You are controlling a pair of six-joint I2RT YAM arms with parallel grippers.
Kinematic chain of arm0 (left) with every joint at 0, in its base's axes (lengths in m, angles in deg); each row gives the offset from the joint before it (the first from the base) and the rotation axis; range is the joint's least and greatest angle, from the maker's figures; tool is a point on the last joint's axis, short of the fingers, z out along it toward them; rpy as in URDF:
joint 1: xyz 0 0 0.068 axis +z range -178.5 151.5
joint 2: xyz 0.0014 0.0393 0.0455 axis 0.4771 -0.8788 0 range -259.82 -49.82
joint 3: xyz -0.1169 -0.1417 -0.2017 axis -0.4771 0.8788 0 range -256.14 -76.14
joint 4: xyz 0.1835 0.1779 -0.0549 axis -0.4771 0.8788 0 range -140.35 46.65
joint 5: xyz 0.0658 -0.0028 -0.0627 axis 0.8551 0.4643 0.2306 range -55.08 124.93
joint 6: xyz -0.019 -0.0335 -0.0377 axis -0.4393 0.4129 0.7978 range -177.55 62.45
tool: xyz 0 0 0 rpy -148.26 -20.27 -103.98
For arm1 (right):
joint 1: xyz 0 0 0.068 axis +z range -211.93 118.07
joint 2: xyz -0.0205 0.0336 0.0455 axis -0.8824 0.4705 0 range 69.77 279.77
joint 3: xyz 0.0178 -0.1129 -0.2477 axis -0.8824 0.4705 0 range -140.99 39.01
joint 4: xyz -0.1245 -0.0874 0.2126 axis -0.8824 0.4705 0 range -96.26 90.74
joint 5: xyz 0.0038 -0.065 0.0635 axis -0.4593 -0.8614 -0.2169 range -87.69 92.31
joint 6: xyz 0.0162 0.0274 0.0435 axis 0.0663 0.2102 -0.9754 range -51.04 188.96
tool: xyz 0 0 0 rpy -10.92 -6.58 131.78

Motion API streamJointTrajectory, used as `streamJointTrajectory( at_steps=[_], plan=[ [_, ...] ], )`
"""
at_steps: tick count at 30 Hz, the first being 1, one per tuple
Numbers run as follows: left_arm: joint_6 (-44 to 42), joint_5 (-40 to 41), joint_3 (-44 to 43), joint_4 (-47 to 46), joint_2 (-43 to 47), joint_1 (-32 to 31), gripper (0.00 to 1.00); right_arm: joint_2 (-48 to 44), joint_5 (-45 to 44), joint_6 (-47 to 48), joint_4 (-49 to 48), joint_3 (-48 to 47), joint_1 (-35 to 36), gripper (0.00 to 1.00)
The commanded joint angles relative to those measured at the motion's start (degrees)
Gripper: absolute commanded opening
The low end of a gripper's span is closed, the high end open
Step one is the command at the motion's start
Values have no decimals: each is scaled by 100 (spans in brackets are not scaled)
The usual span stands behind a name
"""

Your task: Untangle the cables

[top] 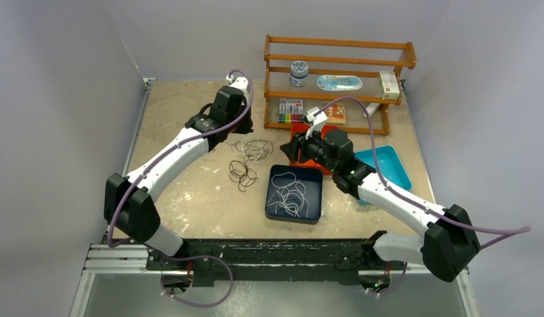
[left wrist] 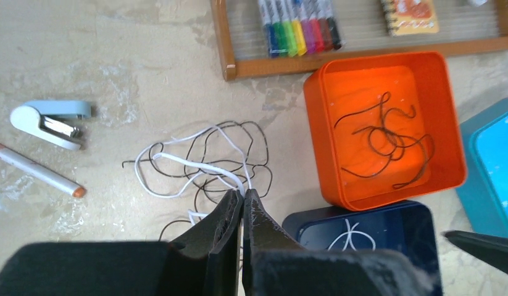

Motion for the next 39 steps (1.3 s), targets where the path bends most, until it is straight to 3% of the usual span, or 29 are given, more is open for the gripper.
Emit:
streamJointTrajectory(
  at_steps=[1, 10, 19, 23, 27, 39],
  plan=[
    [-117, -95, -808, 71, 516, -2, 0, 216, 550, -43, -1177, -100, -38, 51],
    [-125, -203, -1999, 146, 565, -2, 0, 1290, 1735, 655, -2960, -538, -38, 61],
    [-93, -404, -2959, 319, 422, -2, 0, 2924, 2278, 1093, -3458, -2002, -35, 68],
    [-72, -469, -3381, 403, 320, -2, 0, 3585, 2546, 1248, -3325, -2670, -36, 62],
    [-101, -347, -3909, 558, 179, -6, 0, 3889, 2528, 1141, -3532, -2731, -31, 55],
    [218, -62, -5189, -187, 81, 6, 0, 4732, 2601, 741, -4069, -2796, -22, 52]
  ],
)
